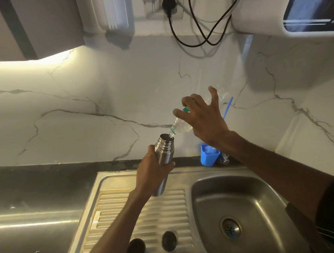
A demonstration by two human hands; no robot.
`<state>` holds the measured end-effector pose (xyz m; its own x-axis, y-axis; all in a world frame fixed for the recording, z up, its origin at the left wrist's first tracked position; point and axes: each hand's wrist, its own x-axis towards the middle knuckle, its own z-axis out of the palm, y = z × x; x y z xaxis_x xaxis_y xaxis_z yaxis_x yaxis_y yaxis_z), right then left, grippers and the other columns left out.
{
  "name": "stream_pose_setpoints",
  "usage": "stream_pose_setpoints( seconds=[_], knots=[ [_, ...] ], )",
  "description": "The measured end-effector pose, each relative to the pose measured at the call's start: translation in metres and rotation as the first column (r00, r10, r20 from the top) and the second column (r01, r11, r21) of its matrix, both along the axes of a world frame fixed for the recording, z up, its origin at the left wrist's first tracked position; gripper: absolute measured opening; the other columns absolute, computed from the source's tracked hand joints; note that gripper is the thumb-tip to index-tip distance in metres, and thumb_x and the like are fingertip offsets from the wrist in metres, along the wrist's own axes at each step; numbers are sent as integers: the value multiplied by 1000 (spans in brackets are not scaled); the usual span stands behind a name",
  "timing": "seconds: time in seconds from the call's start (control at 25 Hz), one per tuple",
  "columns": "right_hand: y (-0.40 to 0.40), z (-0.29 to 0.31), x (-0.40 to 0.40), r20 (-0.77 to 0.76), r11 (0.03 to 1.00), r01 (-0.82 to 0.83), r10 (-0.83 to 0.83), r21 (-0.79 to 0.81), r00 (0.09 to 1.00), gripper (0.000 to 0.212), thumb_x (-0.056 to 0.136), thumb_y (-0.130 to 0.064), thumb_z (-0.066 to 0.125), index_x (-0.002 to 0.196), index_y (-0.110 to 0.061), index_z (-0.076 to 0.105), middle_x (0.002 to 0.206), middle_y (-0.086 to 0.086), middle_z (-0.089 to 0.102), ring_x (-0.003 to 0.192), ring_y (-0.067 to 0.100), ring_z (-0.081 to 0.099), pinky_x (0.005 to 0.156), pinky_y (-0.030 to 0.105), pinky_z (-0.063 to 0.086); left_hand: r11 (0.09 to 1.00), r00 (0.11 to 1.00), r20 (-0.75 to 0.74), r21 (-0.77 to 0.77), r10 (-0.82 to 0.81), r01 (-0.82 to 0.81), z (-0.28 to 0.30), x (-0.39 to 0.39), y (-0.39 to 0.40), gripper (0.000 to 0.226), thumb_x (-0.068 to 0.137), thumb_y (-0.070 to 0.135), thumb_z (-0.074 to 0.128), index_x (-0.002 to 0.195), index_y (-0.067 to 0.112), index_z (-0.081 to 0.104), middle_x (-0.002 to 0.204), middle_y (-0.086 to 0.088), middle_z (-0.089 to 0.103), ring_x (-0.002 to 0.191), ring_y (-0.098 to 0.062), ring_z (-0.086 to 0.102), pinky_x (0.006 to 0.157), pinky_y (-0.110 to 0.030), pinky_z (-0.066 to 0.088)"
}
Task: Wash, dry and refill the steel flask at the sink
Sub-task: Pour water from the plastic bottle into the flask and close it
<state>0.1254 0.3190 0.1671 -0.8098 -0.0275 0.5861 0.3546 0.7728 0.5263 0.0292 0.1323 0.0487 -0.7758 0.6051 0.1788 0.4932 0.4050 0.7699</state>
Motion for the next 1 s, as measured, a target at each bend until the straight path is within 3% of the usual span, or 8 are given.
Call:
stream_pose_setpoints(
  seconds=[0.24,0.4,0.52,0.64,0.72,0.8,1.0],
  knots=[
    [-18,-15,-17,-4,993,-92,93,70,996,64,75,6,55,129,-29,54,144,9,49,135,33,47,114,68,15,1000,999,36,-8,8,-7,-18,-5,-6,60,76,37,90,118,24,48,107,0,72,83,-22,70,78,-42,62],
    [-28,-28,-30,21,976,-183,181,121,983,63,72,-5,78,128,-27,60,144,11,54,132,35,51,114,66,17,999,998,46,-6,32,-32,-28,-10,-11,62,75,37,90,120,24,49,109,0,73,85,-23,70,81,-45,62],
    [-47,-44,-41,-8,993,-117,117,-19,993,66,71,1,75,129,-26,59,138,8,56,125,33,54,112,67,23,998,995,85,12,58,-59,-37,-15,-22,64,72,36,91,119,25,49,108,2,72,87,-23,70,82,-47,61],
    [-75,-70,-47,-55,944,68,-91,-324,994,75,65,1,76,132,-27,55,126,1,56,115,29,56,110,64,28,990,982,150,54,117,-126,-50,-22,-38,61,70,34,92,114,26,50,98,6,71,80,-16,68,74,-42,59],
    [-93,-92,-48,-25,812,140,-187,-567,982,75,67,-6,78,134,-25,48,123,0,54,112,28,55,106,59,33,984,972,185,79,146,-162,-59,-25,-51,62,72,29,93,117,23,50,100,5,71,78,-7,65,66,-29,51],
    [-111,-115,-49,-3,610,138,-225,-780,974,68,73,-13,77,132,-24,45,125,1,55,113,29,55,101,54,38,973,959,214,99,186,-211,-67,-29,-66,65,72,24,94,122,19,51,103,2,71,80,-6,65,64,-22,45],
    [-152,-180,-45,-32,104,-13,-187,-995,982,70,71,-26,85,131,-24,48,129,-3,61,113,25,60,87,40,52,945,930,235,93,284,-312,-91,-37,-104,74,69,25,96,129,15,53,110,-5,74,89,-24,70,79,-44,59]
  ],
)
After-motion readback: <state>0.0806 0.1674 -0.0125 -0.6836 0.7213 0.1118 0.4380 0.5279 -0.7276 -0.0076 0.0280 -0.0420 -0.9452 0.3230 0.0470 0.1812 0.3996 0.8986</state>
